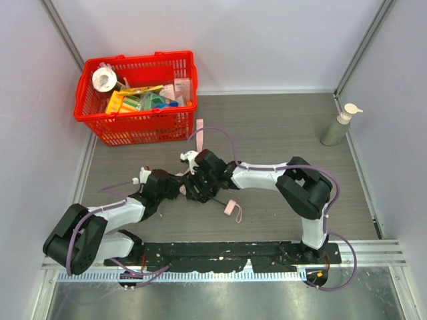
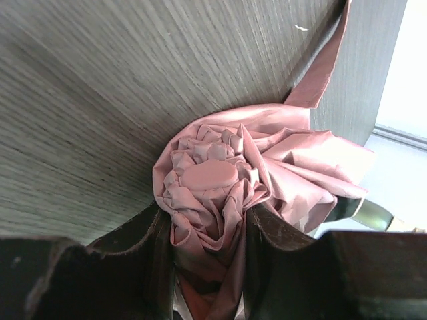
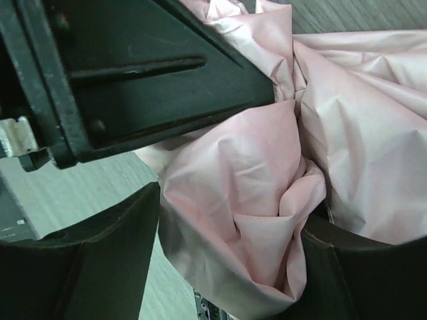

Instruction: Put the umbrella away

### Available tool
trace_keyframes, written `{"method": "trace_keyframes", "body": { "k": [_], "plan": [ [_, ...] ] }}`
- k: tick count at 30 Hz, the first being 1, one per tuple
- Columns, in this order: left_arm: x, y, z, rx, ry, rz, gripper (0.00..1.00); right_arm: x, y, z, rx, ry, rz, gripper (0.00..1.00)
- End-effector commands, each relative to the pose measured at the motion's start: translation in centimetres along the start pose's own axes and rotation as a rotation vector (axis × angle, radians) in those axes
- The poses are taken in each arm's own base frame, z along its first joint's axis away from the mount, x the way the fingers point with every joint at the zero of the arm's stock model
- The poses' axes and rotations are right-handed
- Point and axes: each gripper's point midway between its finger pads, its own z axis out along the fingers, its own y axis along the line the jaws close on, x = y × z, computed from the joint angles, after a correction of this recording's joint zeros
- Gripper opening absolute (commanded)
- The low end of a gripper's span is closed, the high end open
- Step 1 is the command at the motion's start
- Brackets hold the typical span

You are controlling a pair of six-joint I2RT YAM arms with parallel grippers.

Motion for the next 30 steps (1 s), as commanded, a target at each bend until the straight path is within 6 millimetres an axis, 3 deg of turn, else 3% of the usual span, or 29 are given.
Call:
{"method": "trace_keyframes", "body": {
  "k": [1,2,11,16,19,27,29,30],
  "plan": [
    [0.6,7.0,-1.0,-0.277,0.020,0.007,0.00,0.5,-0.1,-0.1,0.188,-0.005,-0.244,0.66],
    [0.6,7.0,-1.0,-0.283,0.022,-0.001,0.00,0.9,0.6,0.2,0.196,-0.006,-0.292,0.67],
    [1.6,7.9,-1.2,-0.342,0.071,-0.046,0.00,2.9,0.1,1.0,0.414,-0.040,-0.500,0.66],
    [1.6,7.9,-1.5,-0.374,0.072,-0.045,0.00,4.0,-1.7,0.9,0.562,-0.042,-0.570,0.65],
    [1.6,7.8,-1.8,-0.378,0.069,-0.060,0.00,3.4,-2.5,0.4,0.686,-0.076,-0.595,0.65],
    [2.0,7.7,-2.5,-0.376,0.085,-0.096,0.00,1.3,-1.4,1.4,0.683,-0.217,-0.590,0.64],
    [2.2,7.4,-2.5,-0.370,0.090,-0.100,0.00,1.2,-2.1,1.3,0.731,-0.229,-0.594,0.56],
    [2.3,7.5,-2.6,-0.371,0.093,-0.101,0.00,1.2,-2.4,1.3,0.743,-0.236,-0.583,0.43]
  ]
}}
